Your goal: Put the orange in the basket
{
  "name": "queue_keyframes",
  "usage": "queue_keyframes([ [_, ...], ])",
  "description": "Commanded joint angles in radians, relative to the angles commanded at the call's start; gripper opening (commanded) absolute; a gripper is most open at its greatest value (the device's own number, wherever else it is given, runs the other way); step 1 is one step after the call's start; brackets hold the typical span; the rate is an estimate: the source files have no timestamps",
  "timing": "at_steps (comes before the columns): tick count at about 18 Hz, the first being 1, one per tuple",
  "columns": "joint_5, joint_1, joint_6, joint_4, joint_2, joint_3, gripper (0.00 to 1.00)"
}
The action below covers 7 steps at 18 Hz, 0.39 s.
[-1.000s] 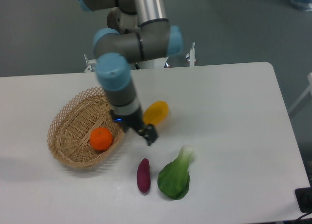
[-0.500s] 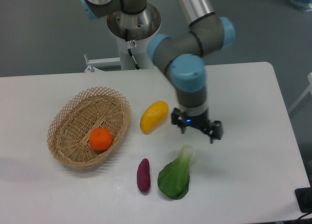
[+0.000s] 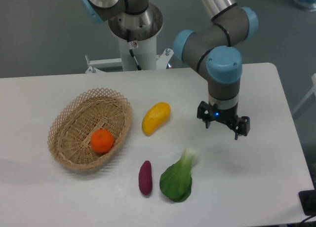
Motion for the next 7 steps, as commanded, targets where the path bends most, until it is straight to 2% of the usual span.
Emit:
queue_keyframes([
  [7, 0.002, 0.003, 0.002, 0.003, 0.000, -0.005, 1.00],
])
